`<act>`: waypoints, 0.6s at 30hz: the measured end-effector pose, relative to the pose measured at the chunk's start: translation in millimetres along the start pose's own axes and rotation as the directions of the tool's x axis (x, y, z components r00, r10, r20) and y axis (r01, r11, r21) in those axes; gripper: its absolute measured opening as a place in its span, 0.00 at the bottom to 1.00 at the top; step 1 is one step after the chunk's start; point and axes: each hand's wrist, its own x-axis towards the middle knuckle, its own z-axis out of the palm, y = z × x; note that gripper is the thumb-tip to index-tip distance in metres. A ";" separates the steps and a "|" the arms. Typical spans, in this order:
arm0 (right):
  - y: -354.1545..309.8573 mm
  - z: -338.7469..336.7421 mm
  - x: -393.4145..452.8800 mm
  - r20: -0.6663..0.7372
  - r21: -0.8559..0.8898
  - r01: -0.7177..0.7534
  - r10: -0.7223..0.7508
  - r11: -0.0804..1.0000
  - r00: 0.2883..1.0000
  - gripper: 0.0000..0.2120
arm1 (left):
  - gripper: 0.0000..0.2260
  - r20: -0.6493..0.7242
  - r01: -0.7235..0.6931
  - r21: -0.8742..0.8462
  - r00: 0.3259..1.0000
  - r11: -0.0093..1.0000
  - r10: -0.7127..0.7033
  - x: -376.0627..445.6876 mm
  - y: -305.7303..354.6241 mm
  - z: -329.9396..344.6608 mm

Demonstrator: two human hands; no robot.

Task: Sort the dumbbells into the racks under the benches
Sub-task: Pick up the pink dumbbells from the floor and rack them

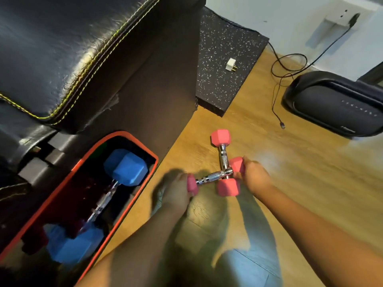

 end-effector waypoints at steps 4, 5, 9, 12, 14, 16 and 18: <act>-5.1 -1.5 2.1 0.005 -0.020 -0.034 0.034 0.999 0.999 0.20 | 0.30 -0.010 -0.004 -0.020 1.000 1.000 0.004 -0.7 -4.4 1.4; -6.3 -1.1 2.0 -0.002 -0.016 -0.046 0.046 0.999 0.999 0.19 | 0.31 -0.019 -0.013 -0.017 1.000 1.000 0.012 -0.3 -4.4 1.3; -9.0 1.4 2.8 0.007 -0.024 -0.063 0.063 0.998 0.998 0.18 | 0.30 -0.031 -0.029 -0.031 0.999 0.999 0.028 0.3 -8.1 1.3; -7.5 4.1 5.0 0.029 -0.066 -0.056 0.058 0.996 0.998 0.22 | 0.30 -0.016 -0.026 -0.033 1.000 0.999 0.026 -1.2 -7.8 1.9; -8.3 3.9 3.4 0.024 -0.077 -0.063 0.065 0.995 0.998 0.23 | 0.30 -0.014 -0.011 -0.012 1.000 1.000 0.011 -2.0 -4.4 1.6; -11.3 3.5 1.2 0.031 -0.078 -0.062 0.065 0.995 0.997 0.24 | 0.30 -0.015 0.010 -0.012 1.000 1.000 -0.010 -2.0 -3.1 2.1; -14.8 5.4 -1.7 0.047 -0.105 -0.062 0.067 0.993 0.997 0.28 | 0.31 0.006 0.017 -0.015 1.000 1.000 -0.016 -0.4 -1.1 1.5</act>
